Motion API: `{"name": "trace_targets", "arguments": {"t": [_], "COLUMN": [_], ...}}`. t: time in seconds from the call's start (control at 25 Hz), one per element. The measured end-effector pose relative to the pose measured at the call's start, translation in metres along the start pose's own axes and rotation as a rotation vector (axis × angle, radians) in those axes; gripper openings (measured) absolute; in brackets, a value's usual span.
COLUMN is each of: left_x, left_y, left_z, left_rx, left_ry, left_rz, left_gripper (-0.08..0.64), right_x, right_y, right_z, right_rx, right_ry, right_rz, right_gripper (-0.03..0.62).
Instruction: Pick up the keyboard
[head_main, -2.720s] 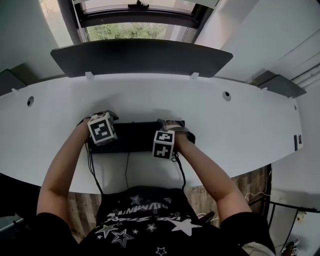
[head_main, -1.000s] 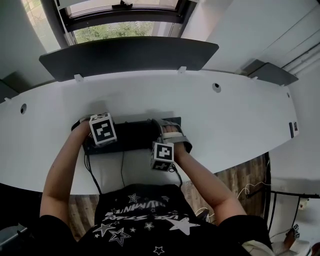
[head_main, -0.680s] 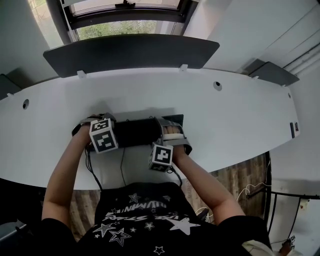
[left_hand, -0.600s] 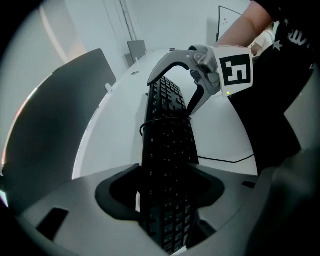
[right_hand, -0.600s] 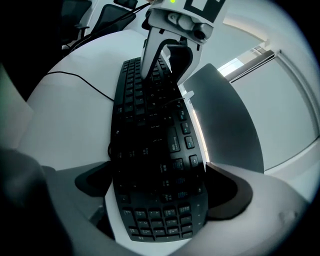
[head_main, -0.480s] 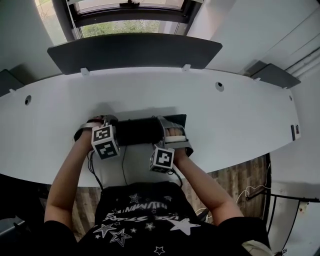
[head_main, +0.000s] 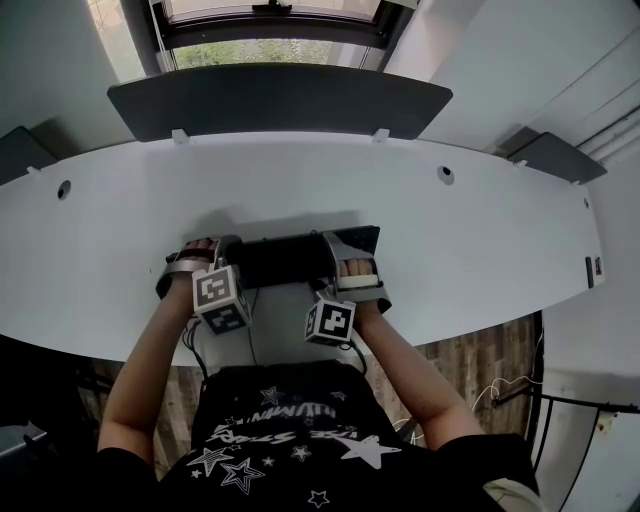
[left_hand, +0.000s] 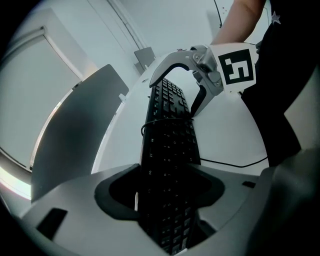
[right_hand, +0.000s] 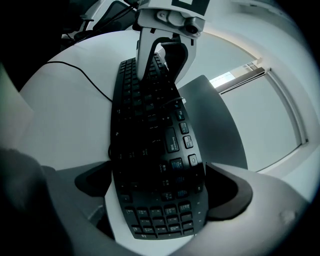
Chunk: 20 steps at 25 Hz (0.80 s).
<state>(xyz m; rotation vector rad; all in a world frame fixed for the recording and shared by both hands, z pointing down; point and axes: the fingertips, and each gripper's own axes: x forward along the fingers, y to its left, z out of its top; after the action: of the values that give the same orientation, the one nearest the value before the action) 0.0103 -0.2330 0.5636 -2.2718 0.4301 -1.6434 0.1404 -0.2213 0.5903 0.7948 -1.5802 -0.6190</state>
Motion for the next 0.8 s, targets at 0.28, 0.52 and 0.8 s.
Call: {"name": "trace_targets", "arguments": {"t": [0.28, 0.52, 0.8], "left_x": [-0.001, -0.004, -0.009], "left_y": [-0.002, -0.006, -0.008], "left_z": [-0.005, -0.002, 0.004], "left_rx": [-0.114, -0.081, 0.000], "left_ry": [-0.017, -0.019, -0.029], "left_rz": [-0.002, 0.038, 0.086], "left_gripper": [0.262, 0.262, 0.262], "right_x": [-0.011, -0.016, -0.043], "right_y": [-0.009, -0.011, -0.052], "right_z": [0.002, 0.001, 0.007], "right_rx": [0.149, 0.167, 0.296], "right_ry": [-0.063, -0.106, -0.214], "right_rz": [0.002, 0.047, 0.397], "right_gripper": [0.569, 0.569, 0.509]}}
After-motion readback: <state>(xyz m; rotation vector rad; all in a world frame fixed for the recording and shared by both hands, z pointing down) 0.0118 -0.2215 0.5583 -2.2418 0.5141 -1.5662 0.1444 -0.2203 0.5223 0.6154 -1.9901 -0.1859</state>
